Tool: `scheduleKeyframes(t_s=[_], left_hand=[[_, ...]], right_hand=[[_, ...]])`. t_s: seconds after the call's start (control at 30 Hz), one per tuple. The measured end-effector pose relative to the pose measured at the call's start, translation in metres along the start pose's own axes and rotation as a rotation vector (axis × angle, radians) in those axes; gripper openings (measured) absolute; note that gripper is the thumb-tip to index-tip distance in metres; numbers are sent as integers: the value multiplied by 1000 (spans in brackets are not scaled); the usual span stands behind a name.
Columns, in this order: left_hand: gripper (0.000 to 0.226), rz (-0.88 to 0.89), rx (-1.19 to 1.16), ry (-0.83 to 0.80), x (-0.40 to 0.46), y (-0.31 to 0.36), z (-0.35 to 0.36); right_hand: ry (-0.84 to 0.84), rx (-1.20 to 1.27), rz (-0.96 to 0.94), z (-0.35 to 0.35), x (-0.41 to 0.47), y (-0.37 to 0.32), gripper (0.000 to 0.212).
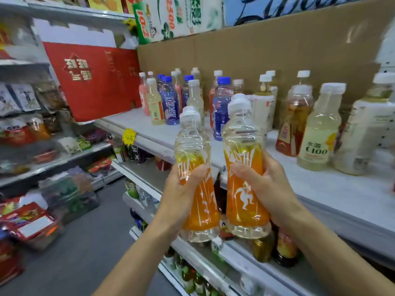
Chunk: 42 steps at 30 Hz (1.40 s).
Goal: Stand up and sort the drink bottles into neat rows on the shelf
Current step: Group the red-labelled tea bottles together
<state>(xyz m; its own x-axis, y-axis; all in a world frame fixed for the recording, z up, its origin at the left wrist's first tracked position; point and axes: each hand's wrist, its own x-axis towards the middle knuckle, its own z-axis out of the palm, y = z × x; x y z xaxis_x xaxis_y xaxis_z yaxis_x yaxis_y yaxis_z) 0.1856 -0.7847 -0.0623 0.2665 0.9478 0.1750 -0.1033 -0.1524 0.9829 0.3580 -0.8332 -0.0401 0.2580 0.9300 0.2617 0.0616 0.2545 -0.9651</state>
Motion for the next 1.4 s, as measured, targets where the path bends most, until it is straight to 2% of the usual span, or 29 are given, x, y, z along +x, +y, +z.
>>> scheduleKeyframes(t_s=[0.23, 0.37, 0.43, 0.7, 0.87, 0.97, 1.07, 1.2, 1.33, 1.4], left_hand=[[53, -24, -43, 5, 84, -9, -83], [48, -12, -17, -63, 136, -9, -146], [47, -23, 7, -118, 164, -8, -181], [60, -67, -56, -203, 264, -12, -273], [58, -55, -83, -215, 298, -13, -293], [60, -44, -78, -202, 324, -12, -298], [53, -8, -100, -224, 351, -6, -294], [48, 89, -138, -219, 387, 1, -289], [52, 147, -177, -171, 421, -6, -298], [56, 169, -170, -148, 438, -11, -304]], right_hand=[[9, -9, -5, 87, 79, 23, 32], [64, -8, 8, 149, 123, 34, 42], [114, -4, 24, 181, 145, 39, 40], [244, -6, 50, 268, 217, 53, 56], [289, -53, 28, 282, 249, 58, 59], [332, -89, 12, 284, 270, 59, 56], [380, -120, -6, 280, 290, 56, 48], [440, -150, -31, 272, 313, 50, 64], [541, -167, -85, 272, 332, 52, 51], [595, -208, -121, 276, 342, 55, 53]])
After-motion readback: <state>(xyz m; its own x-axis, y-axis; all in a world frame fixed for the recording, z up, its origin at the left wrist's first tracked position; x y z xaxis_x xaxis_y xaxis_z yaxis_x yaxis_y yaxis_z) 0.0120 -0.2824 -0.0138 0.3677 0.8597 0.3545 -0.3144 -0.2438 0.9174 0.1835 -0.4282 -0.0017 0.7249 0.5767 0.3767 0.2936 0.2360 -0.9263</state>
